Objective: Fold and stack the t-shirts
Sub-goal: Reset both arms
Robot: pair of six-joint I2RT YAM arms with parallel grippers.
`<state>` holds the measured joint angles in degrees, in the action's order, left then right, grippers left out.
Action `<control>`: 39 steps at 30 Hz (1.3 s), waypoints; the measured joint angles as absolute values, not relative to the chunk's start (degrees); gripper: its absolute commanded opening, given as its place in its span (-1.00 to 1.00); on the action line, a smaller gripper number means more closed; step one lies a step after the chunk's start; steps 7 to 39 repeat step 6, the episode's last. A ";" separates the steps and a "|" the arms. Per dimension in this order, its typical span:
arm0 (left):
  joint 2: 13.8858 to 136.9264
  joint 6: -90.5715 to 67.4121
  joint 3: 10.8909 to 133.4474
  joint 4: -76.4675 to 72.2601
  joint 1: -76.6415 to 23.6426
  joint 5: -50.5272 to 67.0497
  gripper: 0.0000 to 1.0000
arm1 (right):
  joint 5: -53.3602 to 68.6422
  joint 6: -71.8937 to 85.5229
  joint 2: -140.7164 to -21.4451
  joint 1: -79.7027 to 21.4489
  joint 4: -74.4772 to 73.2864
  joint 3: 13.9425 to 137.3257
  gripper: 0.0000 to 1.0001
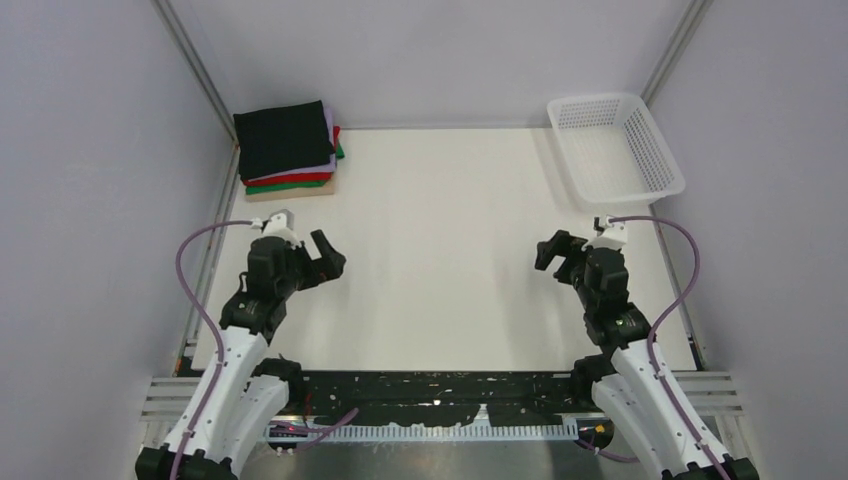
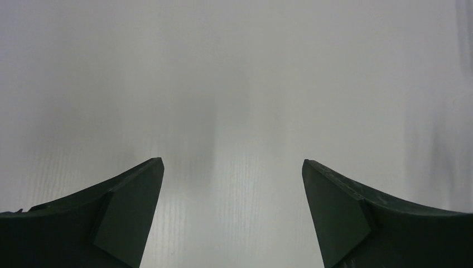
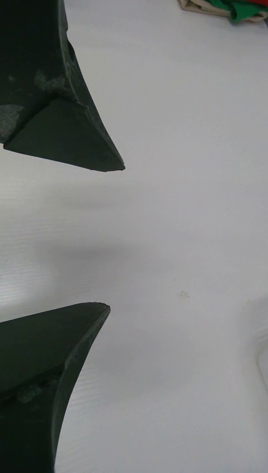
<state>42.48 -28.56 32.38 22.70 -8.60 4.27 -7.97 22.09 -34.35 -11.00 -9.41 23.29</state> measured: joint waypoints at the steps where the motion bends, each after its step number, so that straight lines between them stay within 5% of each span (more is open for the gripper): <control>1: 41.21 -28.64 31.75 22.70 -8.60 3.66 0.99 | -8.47 22.48 -33.89 -11.00 -9.32 22.68 0.91; 39: 38.35 -29.50 31.27 22.57 -8.60 1.02 0.99 | -9.17 23.11 -32.73 -11.00 -8.95 21.06 0.91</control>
